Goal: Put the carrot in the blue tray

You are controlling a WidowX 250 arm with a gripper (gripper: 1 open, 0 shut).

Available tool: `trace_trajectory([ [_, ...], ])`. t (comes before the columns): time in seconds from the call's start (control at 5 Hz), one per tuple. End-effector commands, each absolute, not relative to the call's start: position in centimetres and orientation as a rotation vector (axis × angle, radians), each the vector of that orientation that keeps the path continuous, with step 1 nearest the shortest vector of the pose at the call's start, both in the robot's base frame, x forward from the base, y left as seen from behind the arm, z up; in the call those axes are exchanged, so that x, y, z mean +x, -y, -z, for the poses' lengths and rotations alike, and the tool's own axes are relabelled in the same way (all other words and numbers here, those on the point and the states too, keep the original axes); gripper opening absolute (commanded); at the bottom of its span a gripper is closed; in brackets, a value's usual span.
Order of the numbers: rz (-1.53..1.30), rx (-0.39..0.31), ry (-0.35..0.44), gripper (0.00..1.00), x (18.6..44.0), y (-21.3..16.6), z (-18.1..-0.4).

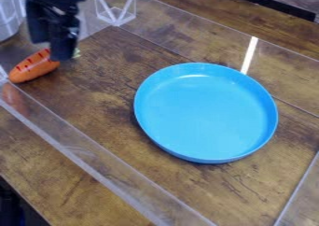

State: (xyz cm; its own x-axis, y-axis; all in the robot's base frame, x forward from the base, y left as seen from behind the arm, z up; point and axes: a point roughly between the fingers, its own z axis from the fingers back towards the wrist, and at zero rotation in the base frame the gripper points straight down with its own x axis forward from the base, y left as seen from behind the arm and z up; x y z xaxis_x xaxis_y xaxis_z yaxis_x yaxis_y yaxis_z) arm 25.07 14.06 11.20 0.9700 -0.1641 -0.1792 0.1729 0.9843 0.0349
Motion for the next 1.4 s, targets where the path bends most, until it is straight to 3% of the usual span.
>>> trace_trajectory([
  [0.0, 0.198, 0.101, -0.136, 1.00, 25.9, -16.5, -11.8],
  [0.6, 0.238, 0.130, -0.132, 1.00, 26.8, -19.5, -8.0],
  [1.2, 0.264, 0.123, -0.107, 1.00, 27.8, -19.3, -5.3],
])
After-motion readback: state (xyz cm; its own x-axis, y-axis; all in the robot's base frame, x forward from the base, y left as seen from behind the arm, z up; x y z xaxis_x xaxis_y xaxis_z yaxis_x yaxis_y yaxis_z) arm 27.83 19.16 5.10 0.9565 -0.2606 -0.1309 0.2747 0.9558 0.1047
